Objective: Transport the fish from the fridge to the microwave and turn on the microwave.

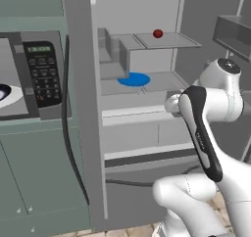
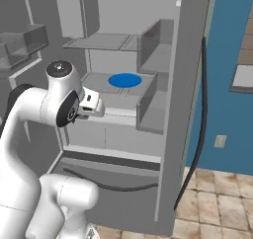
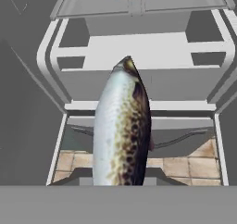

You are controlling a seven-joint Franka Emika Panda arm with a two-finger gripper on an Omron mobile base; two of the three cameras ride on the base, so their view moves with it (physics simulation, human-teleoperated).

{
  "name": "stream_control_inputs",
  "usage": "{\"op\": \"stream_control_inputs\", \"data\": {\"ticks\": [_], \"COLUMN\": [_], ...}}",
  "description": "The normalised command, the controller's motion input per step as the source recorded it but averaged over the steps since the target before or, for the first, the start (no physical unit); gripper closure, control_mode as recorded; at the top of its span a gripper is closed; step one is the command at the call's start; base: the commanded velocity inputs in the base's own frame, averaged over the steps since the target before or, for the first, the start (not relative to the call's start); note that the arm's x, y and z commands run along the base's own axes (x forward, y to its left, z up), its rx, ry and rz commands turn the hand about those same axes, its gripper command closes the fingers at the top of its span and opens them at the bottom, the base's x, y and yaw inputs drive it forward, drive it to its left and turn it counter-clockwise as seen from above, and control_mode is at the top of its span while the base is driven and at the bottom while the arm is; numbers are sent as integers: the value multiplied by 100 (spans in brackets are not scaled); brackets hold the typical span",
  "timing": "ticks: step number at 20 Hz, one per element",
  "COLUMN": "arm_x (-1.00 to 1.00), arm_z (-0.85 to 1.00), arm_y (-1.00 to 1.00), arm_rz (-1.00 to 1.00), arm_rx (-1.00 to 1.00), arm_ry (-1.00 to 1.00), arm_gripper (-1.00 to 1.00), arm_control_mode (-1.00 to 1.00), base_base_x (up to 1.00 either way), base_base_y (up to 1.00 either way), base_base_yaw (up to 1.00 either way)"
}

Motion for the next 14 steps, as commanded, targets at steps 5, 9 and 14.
{"op": "stream_control_inputs", "data": {"ticks": [5,9,14], "arm_x": [0,0,0], "arm_z": [0,0,0], "arm_y": [0,0,0], "arm_rz": [0,0,0], "arm_rx": [0,0,0], "arm_ry": [0,0,0], "arm_gripper": [100,100,100], "arm_control_mode": [100,100,100], "base_base_x": [-64,-63,-62], "base_base_y": [4,13,24], "base_base_yaw": [0,-6,-12]}}
